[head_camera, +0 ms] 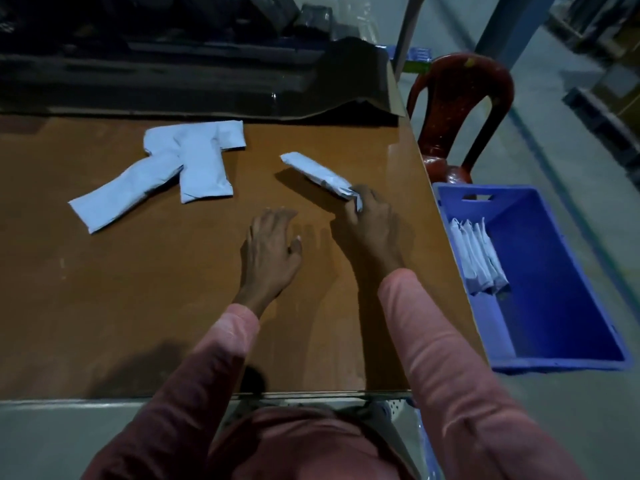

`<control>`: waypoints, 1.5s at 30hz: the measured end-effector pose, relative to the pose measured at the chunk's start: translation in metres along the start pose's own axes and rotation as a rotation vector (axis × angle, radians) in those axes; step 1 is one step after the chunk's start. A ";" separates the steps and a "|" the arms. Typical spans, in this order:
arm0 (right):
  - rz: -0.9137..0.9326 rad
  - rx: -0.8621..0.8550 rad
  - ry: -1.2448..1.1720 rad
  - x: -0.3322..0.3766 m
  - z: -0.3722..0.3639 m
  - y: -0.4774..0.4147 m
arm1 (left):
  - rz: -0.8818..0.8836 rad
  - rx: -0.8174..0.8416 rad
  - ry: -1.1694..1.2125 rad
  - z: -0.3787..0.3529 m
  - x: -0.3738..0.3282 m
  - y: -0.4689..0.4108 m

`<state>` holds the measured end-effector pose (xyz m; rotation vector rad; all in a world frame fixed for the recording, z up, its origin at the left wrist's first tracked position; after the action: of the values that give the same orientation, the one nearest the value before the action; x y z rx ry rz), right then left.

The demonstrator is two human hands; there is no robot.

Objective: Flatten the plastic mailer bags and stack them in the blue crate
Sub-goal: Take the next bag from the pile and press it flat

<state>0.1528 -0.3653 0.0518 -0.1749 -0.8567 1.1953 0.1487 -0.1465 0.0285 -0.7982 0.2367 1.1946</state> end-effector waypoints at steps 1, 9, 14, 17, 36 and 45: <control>-0.031 -0.005 -0.062 -0.006 0.003 0.001 | -0.028 -0.025 0.003 0.004 -0.003 -0.002; -0.432 0.504 -0.542 -0.055 -0.029 0.040 | -0.175 -0.128 -0.033 0.020 -0.015 0.018; -0.036 0.099 0.013 -0.042 0.010 0.036 | -0.055 0.070 -0.176 -0.014 0.017 0.037; 0.091 0.006 -0.052 -0.002 0.011 0.060 | -0.126 0.003 -0.202 -0.010 0.002 0.027; 0.117 0.347 0.289 0.020 -0.050 0.101 | -0.277 0.160 -0.376 -0.062 0.022 0.013; 0.080 0.386 0.268 0.011 -0.063 0.096 | -0.287 0.128 -0.369 -0.070 0.026 0.007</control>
<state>0.1245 -0.2979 -0.0383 -0.0525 -0.3786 1.3539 0.1687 -0.1727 -0.0393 -0.4693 -0.1028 1.0209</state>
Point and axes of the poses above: each hand's wrist, its own y-axis away from the middle knuckle, its own z-axis out of the back of the hand, x = y × z, the point moved 10 cm from there along -y, towards the middle knuckle, and after that the axes turned 10 degrees about -x, right-handed, at the moved point
